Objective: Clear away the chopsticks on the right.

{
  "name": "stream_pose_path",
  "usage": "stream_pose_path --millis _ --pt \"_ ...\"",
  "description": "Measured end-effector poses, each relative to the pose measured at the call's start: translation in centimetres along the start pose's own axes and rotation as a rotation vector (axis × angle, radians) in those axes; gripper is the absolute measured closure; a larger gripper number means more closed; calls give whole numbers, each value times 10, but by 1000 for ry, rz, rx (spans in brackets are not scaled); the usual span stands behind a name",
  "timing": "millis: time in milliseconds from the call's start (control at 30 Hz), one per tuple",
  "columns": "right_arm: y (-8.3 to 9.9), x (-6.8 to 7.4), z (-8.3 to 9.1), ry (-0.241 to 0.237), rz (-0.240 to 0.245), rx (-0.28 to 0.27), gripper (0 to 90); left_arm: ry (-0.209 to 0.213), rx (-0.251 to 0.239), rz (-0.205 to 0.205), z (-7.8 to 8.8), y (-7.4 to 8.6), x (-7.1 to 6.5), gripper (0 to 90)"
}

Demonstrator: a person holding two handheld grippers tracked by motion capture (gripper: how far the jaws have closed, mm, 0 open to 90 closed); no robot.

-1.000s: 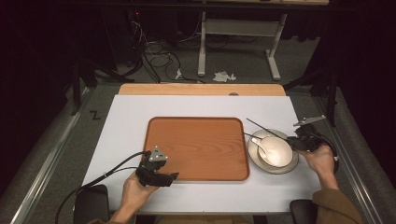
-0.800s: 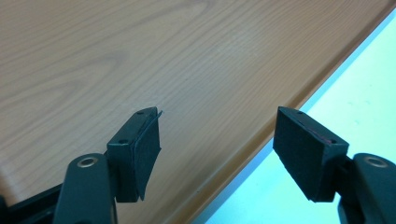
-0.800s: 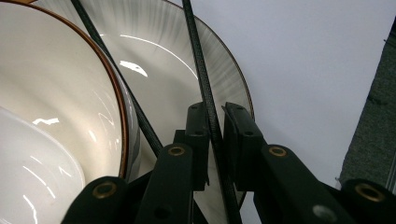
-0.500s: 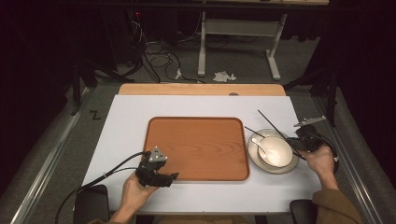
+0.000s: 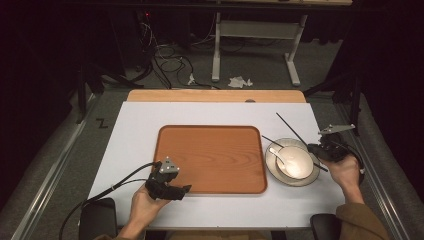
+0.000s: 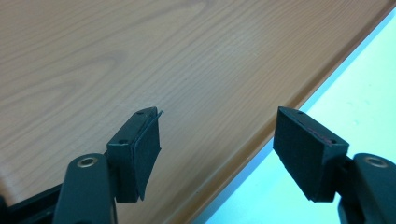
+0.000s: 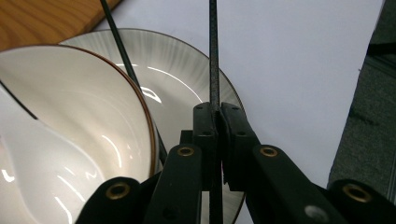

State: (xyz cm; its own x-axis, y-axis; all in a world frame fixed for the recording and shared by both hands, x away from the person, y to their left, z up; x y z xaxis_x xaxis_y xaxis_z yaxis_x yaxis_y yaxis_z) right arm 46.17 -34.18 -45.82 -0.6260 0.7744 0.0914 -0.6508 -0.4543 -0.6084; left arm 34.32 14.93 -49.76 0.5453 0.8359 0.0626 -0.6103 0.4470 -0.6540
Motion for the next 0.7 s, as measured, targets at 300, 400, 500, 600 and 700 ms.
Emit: stream_pose_path --millis 300,400,500,600,700 --pt "-16 29 14 -19 61 -49 866 0 -1 2 0 0 0 316" --pt "-19 39 18 -22 72 -54 866 -1 -2 -1 1 0 0 316" --pt "-21 46 21 -29 81 -59 865 -1 -2 -1 1 0 0 316" --pt "-25 64 25 -62 111 -77 865 1 -1 1 0 0 0 316" --pt "-28 72 27 -66 131 -74 865 -2 -8 6 1 0 0 316"
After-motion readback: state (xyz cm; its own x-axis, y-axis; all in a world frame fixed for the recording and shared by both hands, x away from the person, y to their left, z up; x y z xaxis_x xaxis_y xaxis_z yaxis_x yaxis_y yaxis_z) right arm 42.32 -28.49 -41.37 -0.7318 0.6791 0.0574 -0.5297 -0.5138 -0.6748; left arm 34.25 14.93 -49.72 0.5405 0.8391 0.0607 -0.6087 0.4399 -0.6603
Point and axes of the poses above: each handheld gripper's, and its own axes: z roughly backward along the jaws, y roughly out of its underside, x roughly to its left, the point moved 2 cm from there along -z, roughly forward along the jaws, and after that the axes turned 13 degrees about -y, right-handed, at the moved point
